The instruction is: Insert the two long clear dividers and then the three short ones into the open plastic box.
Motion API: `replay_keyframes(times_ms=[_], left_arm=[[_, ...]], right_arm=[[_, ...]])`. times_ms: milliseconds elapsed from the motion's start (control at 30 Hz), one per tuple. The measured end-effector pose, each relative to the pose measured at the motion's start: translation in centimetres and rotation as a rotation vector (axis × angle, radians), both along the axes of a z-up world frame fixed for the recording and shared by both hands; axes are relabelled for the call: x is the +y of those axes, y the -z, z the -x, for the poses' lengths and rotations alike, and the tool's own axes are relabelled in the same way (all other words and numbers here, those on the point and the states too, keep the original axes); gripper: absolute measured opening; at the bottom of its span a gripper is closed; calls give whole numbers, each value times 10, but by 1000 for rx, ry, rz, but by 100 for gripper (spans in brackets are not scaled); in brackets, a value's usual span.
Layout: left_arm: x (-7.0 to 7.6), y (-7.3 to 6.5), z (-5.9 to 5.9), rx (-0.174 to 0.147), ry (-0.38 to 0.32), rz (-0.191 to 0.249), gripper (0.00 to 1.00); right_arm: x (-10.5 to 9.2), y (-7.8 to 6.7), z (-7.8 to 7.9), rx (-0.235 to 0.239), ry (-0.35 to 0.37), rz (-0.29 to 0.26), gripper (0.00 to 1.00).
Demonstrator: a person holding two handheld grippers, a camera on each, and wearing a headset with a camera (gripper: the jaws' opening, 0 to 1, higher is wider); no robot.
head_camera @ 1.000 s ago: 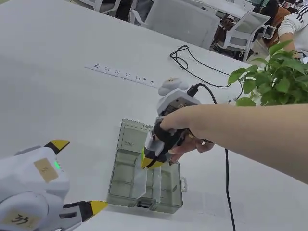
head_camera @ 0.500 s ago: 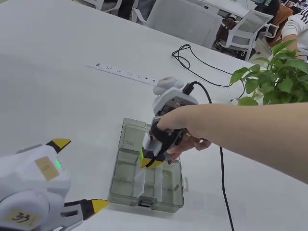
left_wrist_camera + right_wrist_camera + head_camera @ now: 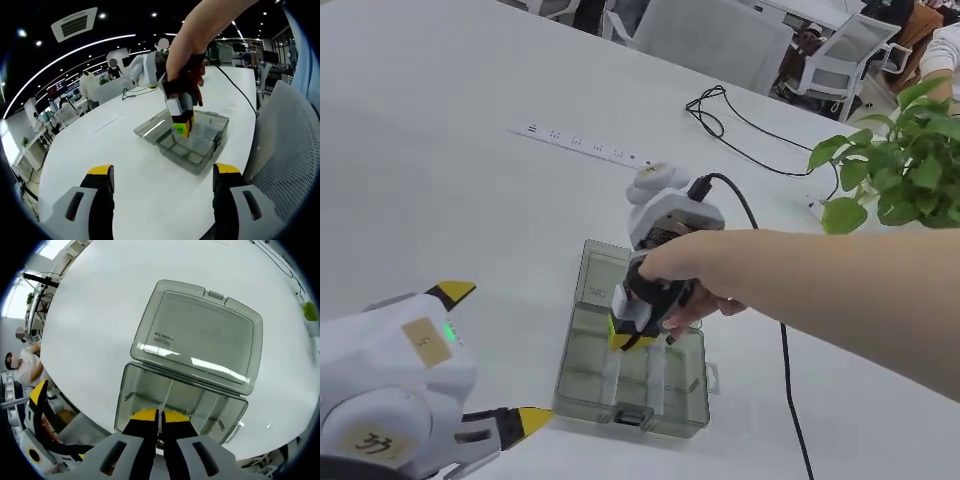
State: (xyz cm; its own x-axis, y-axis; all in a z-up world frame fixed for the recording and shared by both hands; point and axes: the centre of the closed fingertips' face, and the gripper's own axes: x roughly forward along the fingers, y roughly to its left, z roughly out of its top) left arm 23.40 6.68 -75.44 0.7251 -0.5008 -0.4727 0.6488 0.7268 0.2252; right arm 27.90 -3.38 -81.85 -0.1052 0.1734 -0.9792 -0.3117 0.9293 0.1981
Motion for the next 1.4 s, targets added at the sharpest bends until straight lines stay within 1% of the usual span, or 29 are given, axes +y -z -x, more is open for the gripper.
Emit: replay_keyframes(times_ms=[100, 333, 400, 433, 500, 533, 600, 667, 700, 800, 900, 1000, 1033, 1067, 1167, 1200, 1233, 1267, 1400], left_arm=[[0, 0, 0, 0, 1, 0, 82], [-1, 0, 1, 3, 3, 1, 82], [-1, 0, 1, 2, 4, -4, 82], [-1, 0, 1, 4, 3, -1, 82], [0, 0, 0, 3, 1, -2, 82], [-1, 0, 0, 4, 2, -1, 82], [0, 0, 0, 2, 2, -4, 82], [0, 1, 0, 2, 1, -5, 82], [0, 0, 0, 2, 1, -5, 82], [0, 1, 0, 2, 2, -8, 82], [-1, 1, 0, 3, 5, -9, 82], [-1, 2, 1, 4, 8, -13, 82], [-1, 2, 1, 6, 10, -10, 82], [-1, 2, 1, 5, 10, -12, 82], [-1, 3, 1, 6, 11, -14, 82], [-2, 3, 1, 6, 12, -15, 82], [-2, 3, 1, 7, 13, -14, 82], [-2, 3, 1, 7, 13, -17, 82], [-2, 3, 2, 8, 14, -19, 82]], right_arm=[[-1, 0, -4, 2, 1, -4, 4], [0, 0, -6, -5, -18, -14, 4], [1, -2, -6, 0, -27, -25, 5], [2, -3, -5, 6, -36, -45, 6], [3, -4, -3, 19, -27, -56, 12], [3, -5, -4, 13, -21, -61, 15], [3, -4, -4, 15, -27, -63, 17], [3, -3, -6, 0, -37, -70, 23], [3, -3, -5, 1, -37, -73, 25], [7, -4, -2, 12, -27, -105, 29], [9, -5, -3, -3, -36, -120, 35], [10, -5, 0, 3, -44, -130, 43], [10, -6, 0, -1, -41, -134, 45], [12, -7, -1, -10, -43, -148, 46], [14, -8, 1, -3, -37, -173, 54], [14, -9, 1, -5, -31, -179, 55], [16, -10, 0, -25, -47, -203, 58], [14, -11, 0, -24, -37, -196, 60], [16, -12, 3, -38, -56, -230, 68]])
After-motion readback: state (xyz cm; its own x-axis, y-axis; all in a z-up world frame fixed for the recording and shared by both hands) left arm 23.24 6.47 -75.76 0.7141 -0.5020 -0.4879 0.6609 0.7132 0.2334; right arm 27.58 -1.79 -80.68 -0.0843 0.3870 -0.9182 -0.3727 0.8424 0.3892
